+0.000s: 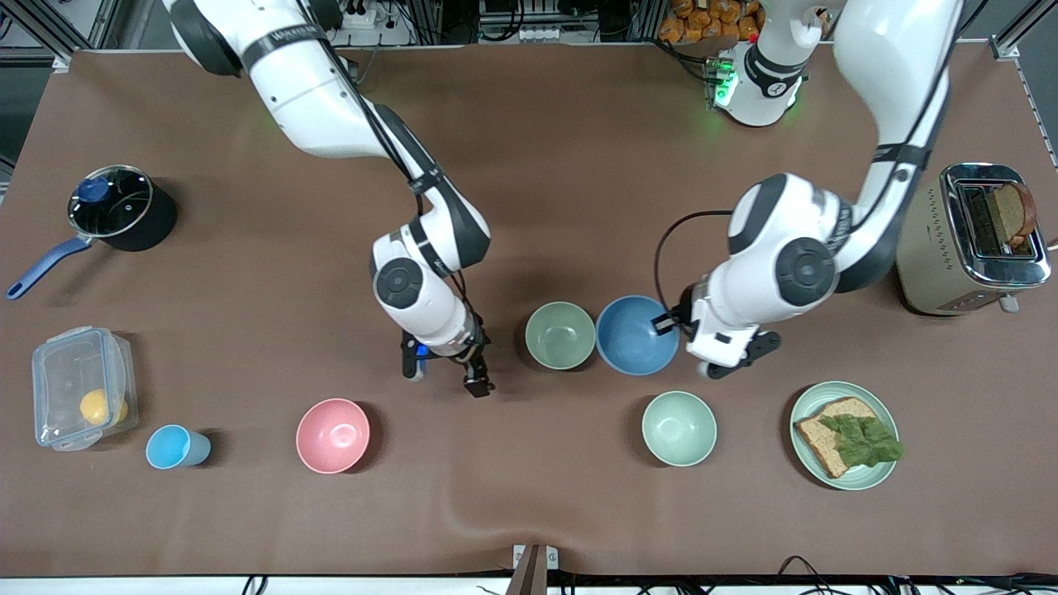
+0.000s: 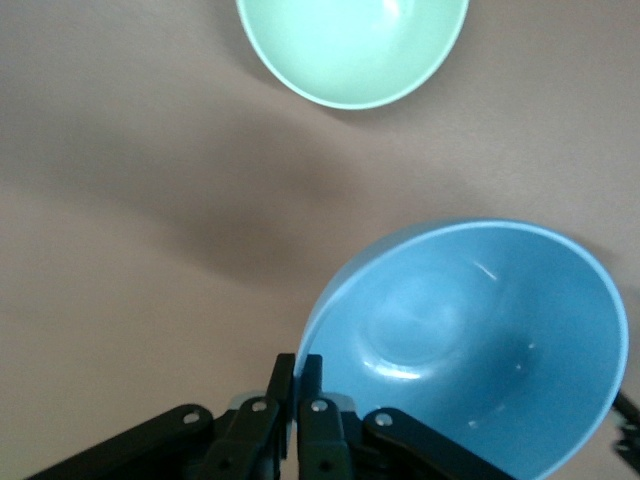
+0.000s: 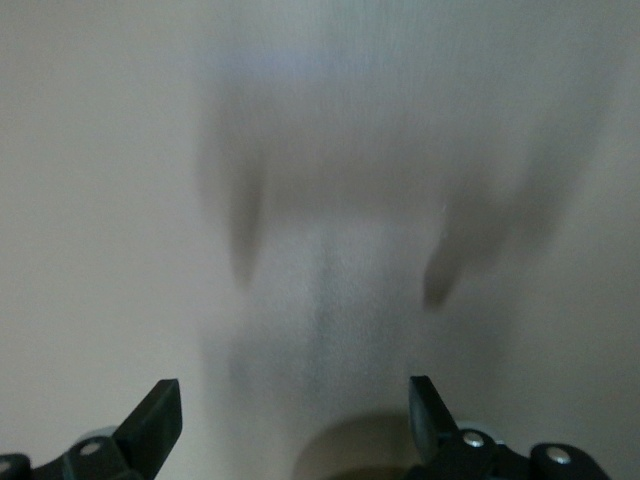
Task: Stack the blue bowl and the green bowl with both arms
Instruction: 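Carry both bowls toward each other at the table middle, then lower the blue bowl into the green bowl with the left gripper, then open the left gripper to release the blue bowl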
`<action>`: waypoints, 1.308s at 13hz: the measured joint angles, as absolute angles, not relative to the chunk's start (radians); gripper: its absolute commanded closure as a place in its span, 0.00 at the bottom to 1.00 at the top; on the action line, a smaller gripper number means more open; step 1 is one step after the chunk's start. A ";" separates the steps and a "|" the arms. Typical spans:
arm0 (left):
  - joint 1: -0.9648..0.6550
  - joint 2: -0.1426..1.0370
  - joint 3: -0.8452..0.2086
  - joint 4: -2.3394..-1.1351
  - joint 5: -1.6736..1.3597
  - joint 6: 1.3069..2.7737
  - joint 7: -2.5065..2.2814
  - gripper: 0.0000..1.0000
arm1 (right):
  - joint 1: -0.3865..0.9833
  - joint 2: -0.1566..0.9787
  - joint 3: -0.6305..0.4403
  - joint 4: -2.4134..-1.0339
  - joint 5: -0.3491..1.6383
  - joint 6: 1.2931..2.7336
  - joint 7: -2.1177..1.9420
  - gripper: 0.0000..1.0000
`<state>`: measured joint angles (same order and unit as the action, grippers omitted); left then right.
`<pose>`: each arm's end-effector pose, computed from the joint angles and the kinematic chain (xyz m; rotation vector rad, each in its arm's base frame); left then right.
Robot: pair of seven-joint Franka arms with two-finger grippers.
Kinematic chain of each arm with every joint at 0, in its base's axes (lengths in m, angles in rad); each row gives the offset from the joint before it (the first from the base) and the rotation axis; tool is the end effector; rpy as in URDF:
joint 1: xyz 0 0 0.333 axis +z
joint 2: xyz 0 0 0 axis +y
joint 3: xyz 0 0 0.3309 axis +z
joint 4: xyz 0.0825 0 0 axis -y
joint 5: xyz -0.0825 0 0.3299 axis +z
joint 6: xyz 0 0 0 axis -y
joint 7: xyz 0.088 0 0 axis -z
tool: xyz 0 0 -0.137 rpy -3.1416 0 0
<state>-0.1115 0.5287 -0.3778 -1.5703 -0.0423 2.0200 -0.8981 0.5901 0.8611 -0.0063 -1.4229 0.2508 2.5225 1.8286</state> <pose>0.5801 -0.2729 0.3589 2.9018 0.6968 -0.2672 0.6043 0.4028 0.2204 -2.1600 1.8741 0.0995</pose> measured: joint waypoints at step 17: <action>-0.267 0.677 -0.370 -1.575 -0.041 2.236 -1.084 1.00 | 0.647 0.915 -0.005 -1.397 0.252 2.573 1.844 0.00</action>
<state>-0.2674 0.6772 -0.3703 -1.5750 -0.0415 2.2364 -1.0839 0.6465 0.9146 -0.0052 -1.3972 0.2516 2.5725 1.8440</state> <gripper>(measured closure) 0.952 0.000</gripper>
